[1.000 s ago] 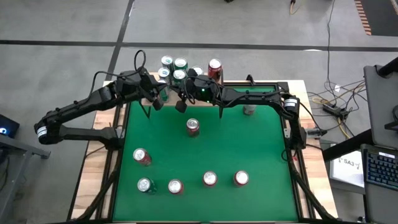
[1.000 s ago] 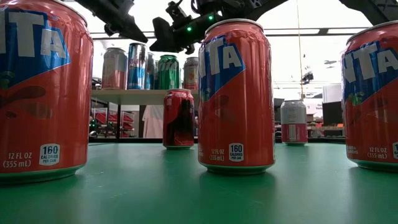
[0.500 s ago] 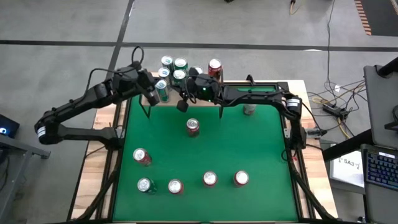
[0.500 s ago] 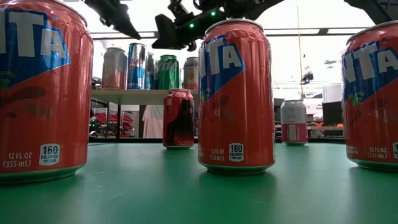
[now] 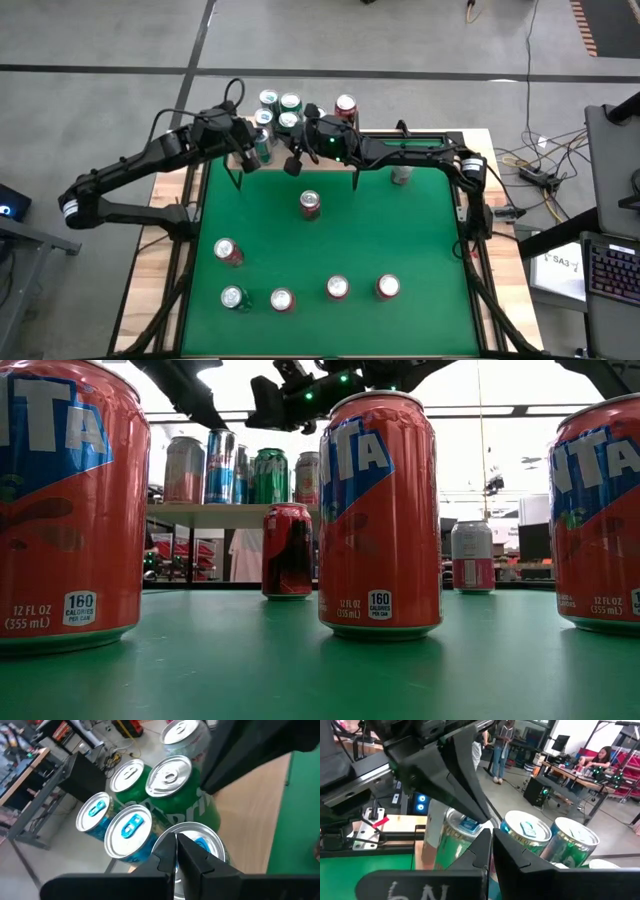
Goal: Place canned beverage on shelf
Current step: Put the white and red can on the shelf
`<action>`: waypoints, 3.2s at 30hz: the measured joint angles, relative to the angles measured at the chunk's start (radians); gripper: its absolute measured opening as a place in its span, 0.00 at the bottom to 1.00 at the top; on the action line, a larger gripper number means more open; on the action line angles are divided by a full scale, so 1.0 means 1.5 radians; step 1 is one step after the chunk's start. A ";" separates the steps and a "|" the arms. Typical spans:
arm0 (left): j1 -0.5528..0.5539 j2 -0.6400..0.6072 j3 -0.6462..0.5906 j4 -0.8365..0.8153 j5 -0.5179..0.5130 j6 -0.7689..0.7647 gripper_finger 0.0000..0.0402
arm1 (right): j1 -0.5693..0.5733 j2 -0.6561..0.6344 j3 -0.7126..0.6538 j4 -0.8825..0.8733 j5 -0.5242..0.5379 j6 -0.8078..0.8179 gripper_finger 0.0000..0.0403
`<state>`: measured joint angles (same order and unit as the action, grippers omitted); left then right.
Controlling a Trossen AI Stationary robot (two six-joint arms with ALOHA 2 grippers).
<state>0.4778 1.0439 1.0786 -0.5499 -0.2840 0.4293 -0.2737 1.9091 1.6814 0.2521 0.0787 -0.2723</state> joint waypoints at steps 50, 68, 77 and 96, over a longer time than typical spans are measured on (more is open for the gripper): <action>-0.004 -0.082 -0.018 -0.060 0.093 -0.018 0.00 | -0.009 0.073 0.086 -0.011 -0.035 -0.035 0.02; -0.003 -0.076 -0.018 -0.063 0.042 -0.017 0.00 | 0.007 0.066 0.087 -0.027 -0.004 -0.056 0.02; -0.004 -0.091 -0.019 -0.008 0.020 -0.004 0.00 | 0.007 0.037 0.086 -0.067 0.003 -0.054 0.02; 0.016 -0.031 0.005 0.086 -0.049 0.057 0.00 | 0.007 -0.138 0.086 -0.436 0.000 0.023 0.02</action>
<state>0.5020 0.9971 1.0867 -0.4206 -0.3569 0.5153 -0.2638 1.7021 1.8103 -0.4019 0.0784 -0.2380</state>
